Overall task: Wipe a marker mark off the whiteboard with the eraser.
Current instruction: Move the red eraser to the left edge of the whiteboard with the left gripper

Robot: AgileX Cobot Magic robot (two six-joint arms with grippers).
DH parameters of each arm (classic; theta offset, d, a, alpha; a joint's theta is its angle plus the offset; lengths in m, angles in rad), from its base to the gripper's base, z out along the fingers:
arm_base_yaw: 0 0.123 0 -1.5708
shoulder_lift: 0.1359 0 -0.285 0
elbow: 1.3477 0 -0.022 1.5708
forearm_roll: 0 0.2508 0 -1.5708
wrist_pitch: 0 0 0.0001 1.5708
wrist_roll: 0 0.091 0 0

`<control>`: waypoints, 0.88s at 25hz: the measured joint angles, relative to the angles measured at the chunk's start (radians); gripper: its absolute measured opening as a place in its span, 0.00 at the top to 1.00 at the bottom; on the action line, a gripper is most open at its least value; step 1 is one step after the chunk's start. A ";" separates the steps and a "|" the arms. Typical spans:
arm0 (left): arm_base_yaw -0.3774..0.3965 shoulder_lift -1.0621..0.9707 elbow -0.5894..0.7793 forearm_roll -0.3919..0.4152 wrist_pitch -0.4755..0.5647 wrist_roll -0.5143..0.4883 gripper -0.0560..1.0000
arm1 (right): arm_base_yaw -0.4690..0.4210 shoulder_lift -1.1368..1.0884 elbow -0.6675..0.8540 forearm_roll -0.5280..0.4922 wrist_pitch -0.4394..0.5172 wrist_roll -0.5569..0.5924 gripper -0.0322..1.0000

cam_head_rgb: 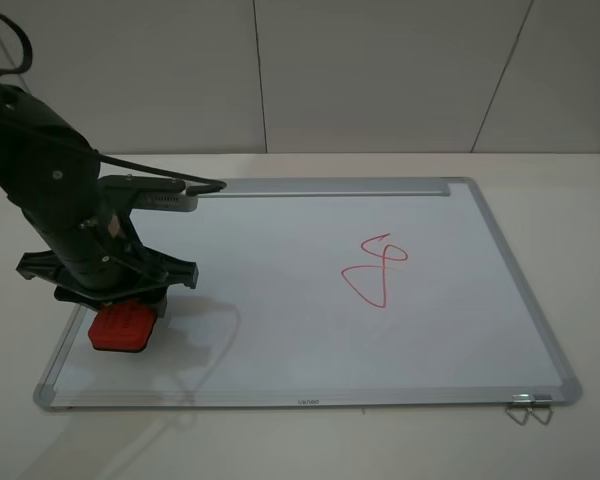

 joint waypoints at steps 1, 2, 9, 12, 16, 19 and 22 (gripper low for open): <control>0.001 0.000 0.027 0.003 -0.017 -0.007 0.41 | 0.000 0.000 0.000 0.000 0.000 0.000 0.28; 0.004 0.000 0.049 0.005 -0.039 -0.009 0.41 | 0.000 0.000 0.000 0.000 0.000 0.000 0.28; 0.036 -0.001 0.119 0.030 -0.135 -0.015 0.41 | 0.000 0.000 0.000 0.000 0.000 0.000 0.28; 0.036 -0.001 0.129 0.046 -0.147 -0.015 0.41 | 0.000 0.000 0.000 0.000 0.000 0.000 0.28; 0.036 -0.001 0.129 0.054 -0.153 -0.015 0.31 | 0.000 0.000 0.000 0.000 0.000 0.000 0.28; 0.036 -0.001 0.129 0.055 -0.177 -0.015 0.23 | 0.000 0.000 0.000 0.000 0.000 0.000 0.28; 0.036 -0.001 0.128 0.056 -0.192 -0.015 0.22 | 0.000 0.000 0.000 0.000 0.000 0.000 0.28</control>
